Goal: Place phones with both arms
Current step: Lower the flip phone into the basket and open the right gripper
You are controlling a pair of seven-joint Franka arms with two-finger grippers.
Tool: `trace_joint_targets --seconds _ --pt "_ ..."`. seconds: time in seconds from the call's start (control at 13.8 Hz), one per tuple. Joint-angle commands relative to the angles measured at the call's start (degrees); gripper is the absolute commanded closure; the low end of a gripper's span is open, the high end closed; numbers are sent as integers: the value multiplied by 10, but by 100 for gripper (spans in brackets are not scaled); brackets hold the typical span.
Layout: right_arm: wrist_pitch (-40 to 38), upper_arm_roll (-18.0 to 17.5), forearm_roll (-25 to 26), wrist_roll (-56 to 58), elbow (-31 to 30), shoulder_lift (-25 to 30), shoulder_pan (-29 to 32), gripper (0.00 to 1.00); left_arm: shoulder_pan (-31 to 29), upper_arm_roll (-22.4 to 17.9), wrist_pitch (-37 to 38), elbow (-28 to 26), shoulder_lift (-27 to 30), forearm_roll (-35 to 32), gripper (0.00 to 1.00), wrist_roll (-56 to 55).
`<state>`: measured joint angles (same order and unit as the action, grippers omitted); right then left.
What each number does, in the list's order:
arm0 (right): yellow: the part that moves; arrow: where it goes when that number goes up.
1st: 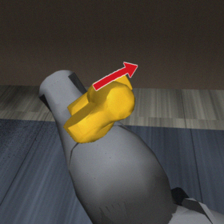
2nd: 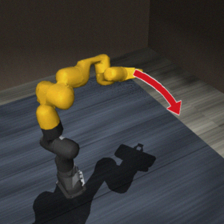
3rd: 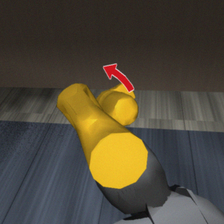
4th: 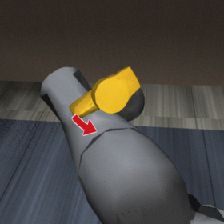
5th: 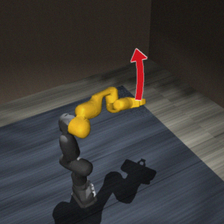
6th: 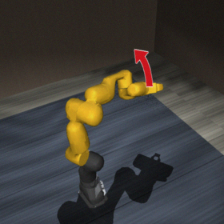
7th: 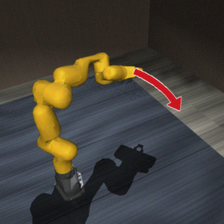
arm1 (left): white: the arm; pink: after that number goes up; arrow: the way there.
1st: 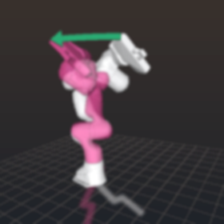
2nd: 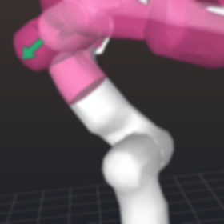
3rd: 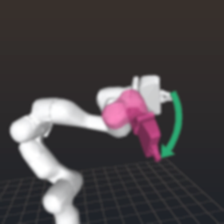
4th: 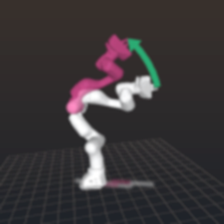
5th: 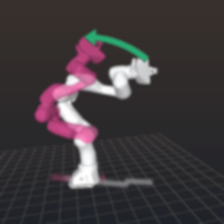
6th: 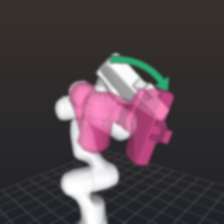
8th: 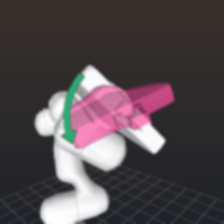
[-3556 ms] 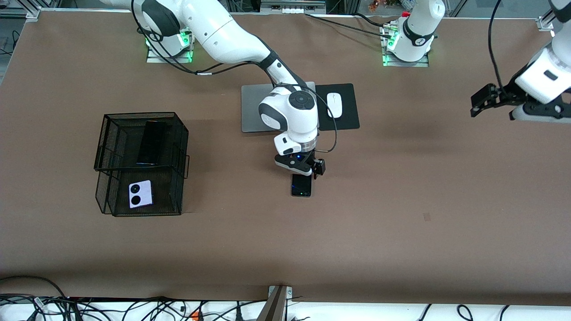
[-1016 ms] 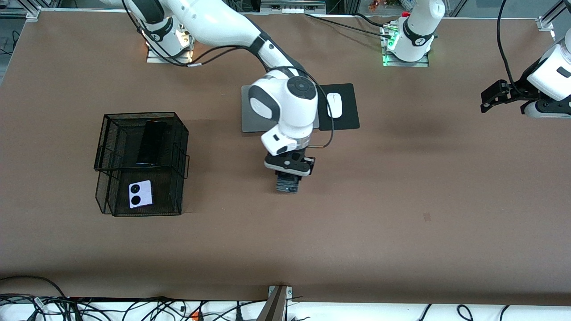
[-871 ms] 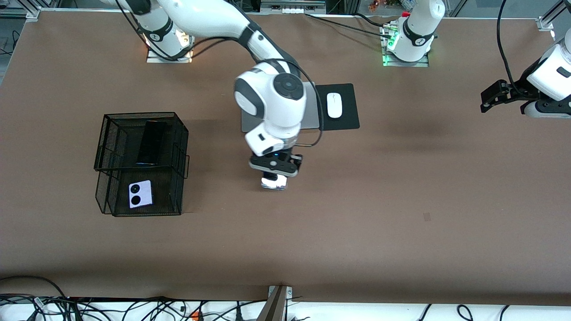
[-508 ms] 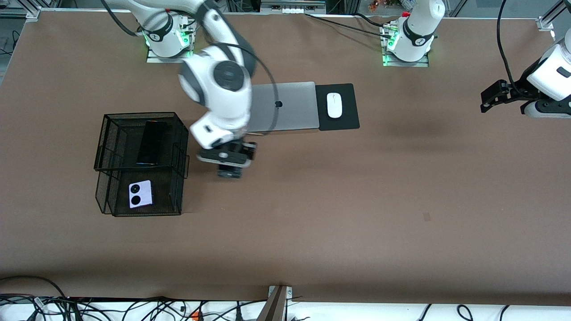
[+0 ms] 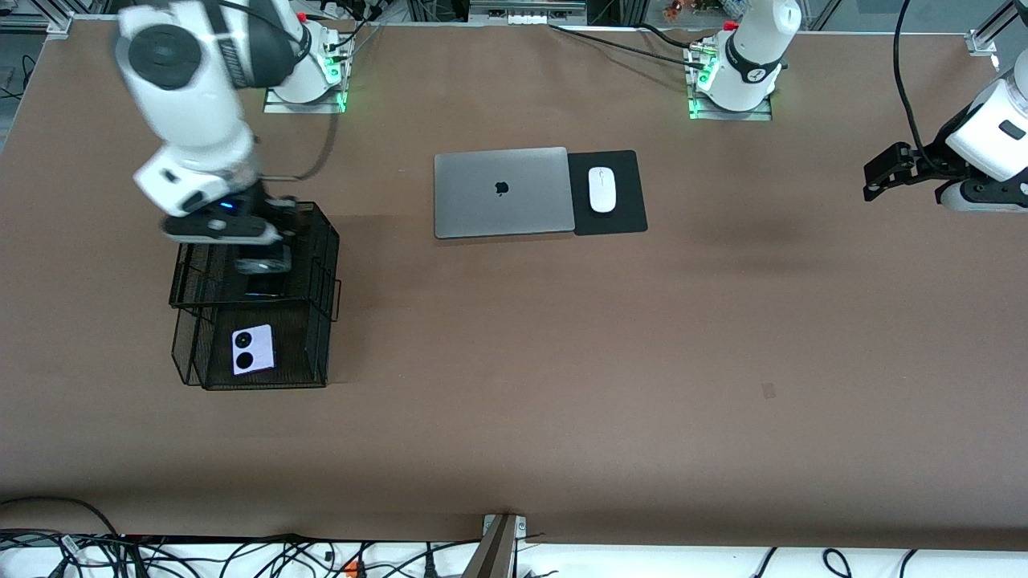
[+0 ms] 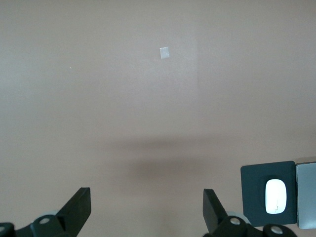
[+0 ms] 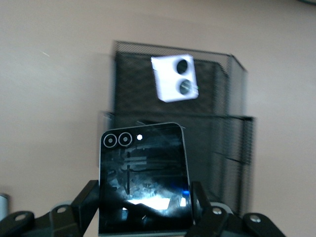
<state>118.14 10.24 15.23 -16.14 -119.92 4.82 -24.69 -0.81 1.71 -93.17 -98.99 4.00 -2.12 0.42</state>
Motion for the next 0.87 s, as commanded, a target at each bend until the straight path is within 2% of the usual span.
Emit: trace_joint_targets --seconds 0.0,0.15,0.36,0.8 --pt "11 64 -13 84 -55 40 3 39 -2 4 14 18 -7 -4 0 -2" --pt "41 96 -20 113 -79 38 3 39 -2 4 14 18 -7 -5 0 -2" --pt "132 126 -21 127 -137 30 5 39 -1 5 14 18 -7 -5 0 -2" --pt "194 133 -38 138 -140 -28 24 39 -2 4 14 18 -7 -4 0 -2"
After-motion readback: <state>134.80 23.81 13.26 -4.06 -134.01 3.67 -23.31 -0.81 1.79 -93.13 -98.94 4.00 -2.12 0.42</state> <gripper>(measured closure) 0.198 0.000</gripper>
